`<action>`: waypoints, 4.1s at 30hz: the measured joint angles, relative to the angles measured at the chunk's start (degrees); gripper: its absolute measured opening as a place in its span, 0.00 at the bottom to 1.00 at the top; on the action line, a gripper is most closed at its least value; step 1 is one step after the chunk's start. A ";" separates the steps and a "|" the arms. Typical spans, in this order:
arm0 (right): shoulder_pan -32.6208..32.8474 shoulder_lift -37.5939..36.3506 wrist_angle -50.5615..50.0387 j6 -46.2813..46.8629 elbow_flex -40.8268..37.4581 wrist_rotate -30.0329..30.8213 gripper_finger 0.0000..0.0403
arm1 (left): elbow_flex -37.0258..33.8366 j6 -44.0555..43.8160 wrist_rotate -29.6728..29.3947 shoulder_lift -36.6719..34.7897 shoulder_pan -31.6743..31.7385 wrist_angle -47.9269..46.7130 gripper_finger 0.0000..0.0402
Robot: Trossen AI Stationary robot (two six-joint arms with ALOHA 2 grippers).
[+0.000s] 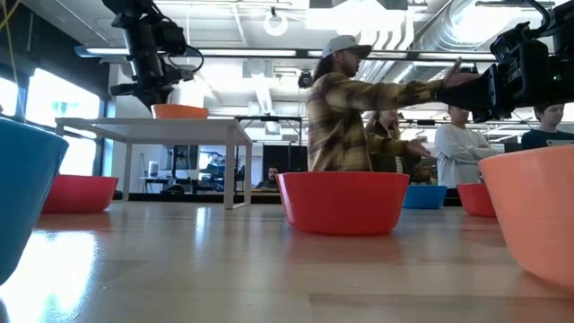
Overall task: Pick & Place Mini bowls
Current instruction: Put the orange bowl on the shelf, then put the red bowl on the shelf
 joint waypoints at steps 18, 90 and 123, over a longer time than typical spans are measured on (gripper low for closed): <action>0.00 0.00 0.00 0.01 -0.01 0.01 0.00 | -0.02 -1.78 -2.14 0.07 -0.02 -0.92 0.17; 0.00 -0.02 0.00 0.01 0.00 -0.02 0.00 | -8.26 4.86 -9.48 -9.83 -58.81 9.53 0.00; -0.01 -0.07 0.00 0.01 0.02 0.01 0.00 | -14.47 -20.59 5.44 -1.00 -93.85 2.38 0.22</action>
